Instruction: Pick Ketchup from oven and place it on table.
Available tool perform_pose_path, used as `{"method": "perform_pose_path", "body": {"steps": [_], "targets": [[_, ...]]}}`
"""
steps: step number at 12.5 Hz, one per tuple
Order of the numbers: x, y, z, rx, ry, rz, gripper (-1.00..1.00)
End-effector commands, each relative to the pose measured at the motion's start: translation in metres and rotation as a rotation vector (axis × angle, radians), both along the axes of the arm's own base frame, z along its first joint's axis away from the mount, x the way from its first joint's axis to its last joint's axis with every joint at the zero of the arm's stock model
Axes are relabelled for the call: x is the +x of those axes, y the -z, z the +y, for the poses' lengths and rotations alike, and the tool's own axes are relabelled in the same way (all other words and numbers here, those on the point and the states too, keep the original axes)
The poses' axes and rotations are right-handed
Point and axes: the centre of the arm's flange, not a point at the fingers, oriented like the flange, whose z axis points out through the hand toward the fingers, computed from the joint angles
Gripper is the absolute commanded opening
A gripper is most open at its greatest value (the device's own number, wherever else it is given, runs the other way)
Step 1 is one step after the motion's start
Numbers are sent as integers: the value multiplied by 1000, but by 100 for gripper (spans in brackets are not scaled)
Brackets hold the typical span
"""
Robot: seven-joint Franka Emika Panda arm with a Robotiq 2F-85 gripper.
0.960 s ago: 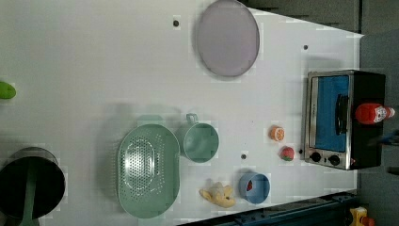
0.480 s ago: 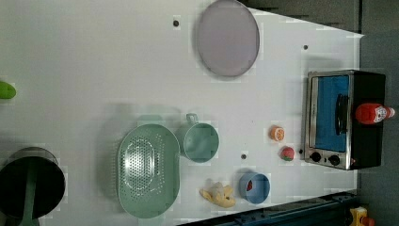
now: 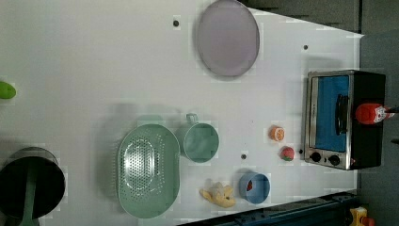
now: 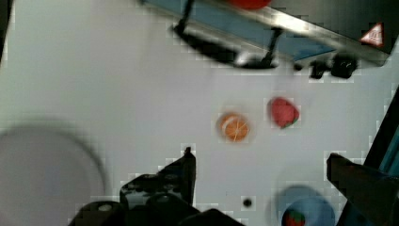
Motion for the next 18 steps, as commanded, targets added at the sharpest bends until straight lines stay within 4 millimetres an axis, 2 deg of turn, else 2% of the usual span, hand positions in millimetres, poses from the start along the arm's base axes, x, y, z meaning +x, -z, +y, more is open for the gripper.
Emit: {"method": "perform_pose_path", "body": {"steps": [1, 2, 4, 5, 8, 12, 13, 15, 16, 17, 18], "targets": [[9, 18, -69, -100, 115, -101, 100], [14, 34, -88, -130, 145, -88, 100], [22, 52, -104, -154, 168, -55, 100], [25, 70, -116, -146, 201, -31, 100], [35, 116, -128, -116, 263, -34, 100], [39, 154, -132, -96, 293, -1, 100], [38, 156, -132, -90, 298, -1, 99], [39, 156, -132, -92, 296, -4, 37], [42, 151, -130, -94, 290, -13, 24], [42, 151, -131, -95, 291, -12, 24], [49, 139, -127, -101, 278, -34, 24]]}}
